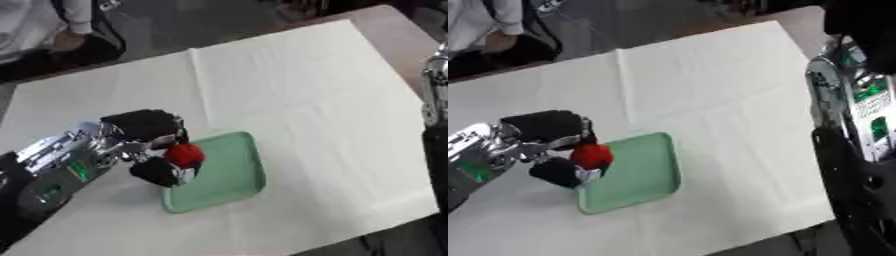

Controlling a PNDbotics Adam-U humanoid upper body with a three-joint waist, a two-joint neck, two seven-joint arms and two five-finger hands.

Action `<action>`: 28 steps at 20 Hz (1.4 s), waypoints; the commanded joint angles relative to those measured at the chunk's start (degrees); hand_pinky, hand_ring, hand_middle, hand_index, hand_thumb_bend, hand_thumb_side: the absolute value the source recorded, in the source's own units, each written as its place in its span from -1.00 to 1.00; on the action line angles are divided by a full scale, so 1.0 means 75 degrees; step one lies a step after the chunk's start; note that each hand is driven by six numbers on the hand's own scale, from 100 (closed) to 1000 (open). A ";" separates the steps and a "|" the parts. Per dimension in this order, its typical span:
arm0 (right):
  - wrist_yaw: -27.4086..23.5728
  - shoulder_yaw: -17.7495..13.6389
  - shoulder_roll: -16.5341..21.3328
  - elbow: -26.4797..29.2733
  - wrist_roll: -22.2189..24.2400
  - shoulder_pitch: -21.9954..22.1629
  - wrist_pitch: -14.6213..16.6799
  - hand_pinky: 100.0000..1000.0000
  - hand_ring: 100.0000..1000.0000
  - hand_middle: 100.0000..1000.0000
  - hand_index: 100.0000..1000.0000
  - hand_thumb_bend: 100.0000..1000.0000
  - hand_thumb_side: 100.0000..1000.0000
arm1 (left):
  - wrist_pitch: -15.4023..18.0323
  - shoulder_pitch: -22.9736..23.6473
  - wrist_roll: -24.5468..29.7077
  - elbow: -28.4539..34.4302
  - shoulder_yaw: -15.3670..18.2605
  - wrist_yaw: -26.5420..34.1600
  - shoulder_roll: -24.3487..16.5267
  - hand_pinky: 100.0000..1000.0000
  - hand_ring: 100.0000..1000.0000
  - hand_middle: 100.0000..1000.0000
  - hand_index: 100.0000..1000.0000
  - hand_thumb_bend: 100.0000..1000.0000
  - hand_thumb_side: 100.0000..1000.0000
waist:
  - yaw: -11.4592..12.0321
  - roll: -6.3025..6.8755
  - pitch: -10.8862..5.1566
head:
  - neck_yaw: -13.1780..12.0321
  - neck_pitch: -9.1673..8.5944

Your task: Pick up objects on the table and place them in the box.

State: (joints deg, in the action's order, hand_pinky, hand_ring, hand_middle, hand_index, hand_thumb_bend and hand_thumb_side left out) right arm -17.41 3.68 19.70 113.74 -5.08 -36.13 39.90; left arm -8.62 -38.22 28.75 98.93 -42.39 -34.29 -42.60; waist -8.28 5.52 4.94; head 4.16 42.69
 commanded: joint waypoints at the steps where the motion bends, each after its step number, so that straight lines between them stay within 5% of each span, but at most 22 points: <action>1: 0.0043 -0.0064 0.0129 0.0113 -0.0043 -0.0082 0.0005 -0.76 -0.41 -0.29 -0.17 -1.00 -0.10 | 0.0059 -0.0012 -0.0141 0.0040 0.0030 0.0010 -0.0196 -1.00 -1.00 -1.00 -0.43 -1.00 0.24 | -0.0004 -0.0039 -0.0092 | 0.0082 0.0008; 11: 0.0065 -0.0063 0.0120 0.0113 -0.0080 -0.0074 -0.0010 -0.76 -0.40 -0.28 -0.17 -1.00 -0.10 | 0.0568 0.0129 -0.0634 -0.0296 -0.0106 -0.0701 0.0091 -1.00 -1.00 -1.00 -0.40 -1.00 0.27 | 0.0043 -0.0020 -0.0135 | 0.0114 0.0127; 17: 0.0085 -0.0068 0.0129 0.0113 -0.0100 -0.0067 -0.0008 -0.76 -0.40 -0.28 -0.17 -1.00 -0.10 | 0.0704 0.0161 -0.0664 -0.0419 -0.0100 -0.1145 0.0128 -1.00 -1.00 -0.40 -0.26 -1.00 0.51 | 0.0077 -0.0023 -0.0168 | 0.0218 0.0047; 18: 0.0087 -0.0064 0.0132 0.0113 -0.0097 -0.0066 -0.0009 -0.76 -0.40 -0.28 -0.17 -1.00 -0.10 | 0.0728 0.0106 -0.0550 -0.0405 -0.0116 -0.1157 0.0113 -1.00 -0.81 -0.20 -0.15 -1.00 0.61 | 0.0075 -0.0024 -0.0169 | 0.0232 0.0029; 22: 0.0080 -0.0049 0.0137 0.0113 -0.0074 -0.0063 -0.0016 -0.76 -0.40 -0.28 -0.17 -1.00 -0.10 | 0.0706 -0.0206 -0.0105 -0.0193 -0.0021 -0.1189 0.0052 -1.00 -0.58 -0.08 0.01 -1.00 0.83 | 0.0070 -0.0021 -0.0161 | 0.0293 0.0005; 24: 0.0071 -0.0045 0.0136 0.0113 -0.0065 -0.0065 -0.0020 -0.76 -0.40 -0.28 -0.17 -1.00 -0.10 | 0.0628 -0.0268 -0.0246 0.0014 0.0157 -0.1355 0.0037 -0.82 -0.45 -0.01 0.08 -1.00 1.00 | 0.0065 -0.0020 -0.0155 | 0.0324 0.0018; 25: 0.0067 -0.0042 0.0134 0.0113 -0.0059 -0.0068 -0.0023 -0.76 -0.40 -0.28 -0.17 -1.00 -0.10 | 0.0578 -0.0268 -0.0358 0.0090 0.0242 -0.1469 0.0042 -0.88 -0.47 -0.02 0.07 -1.00 0.93 | 0.0061 -0.0019 -0.0153 | 0.0329 0.0023; 26: 0.0061 -0.0040 0.0130 0.0113 -0.0055 -0.0071 -0.0024 -0.76 -0.40 -0.28 -0.17 -1.00 -0.10 | 0.0531 -0.0267 -0.0475 0.0139 0.0327 -0.1569 0.0066 -0.48 -0.19 0.16 0.25 -1.00 1.00 | 0.0058 -0.0020 -0.0153 | 0.0334 0.0022; 28: 0.0046 -0.0033 0.0118 0.0113 -0.0043 -0.0081 -0.0025 -0.76 -0.40 -0.28 -0.17 -1.00 -0.10 | 0.0439 -0.0257 -0.0807 0.0160 0.0510 -0.1773 0.0164 -0.40 -0.10 0.21 0.30 -1.00 1.00 | 0.0047 -0.0023 -0.0151 | 0.0341 0.0009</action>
State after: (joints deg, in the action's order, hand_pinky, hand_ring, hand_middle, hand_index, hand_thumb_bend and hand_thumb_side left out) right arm -16.96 3.71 19.70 113.74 -5.49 -36.14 39.78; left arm -4.90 -39.18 23.95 99.04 -40.35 -46.56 -40.74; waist -7.94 5.58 4.56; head 6.12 43.55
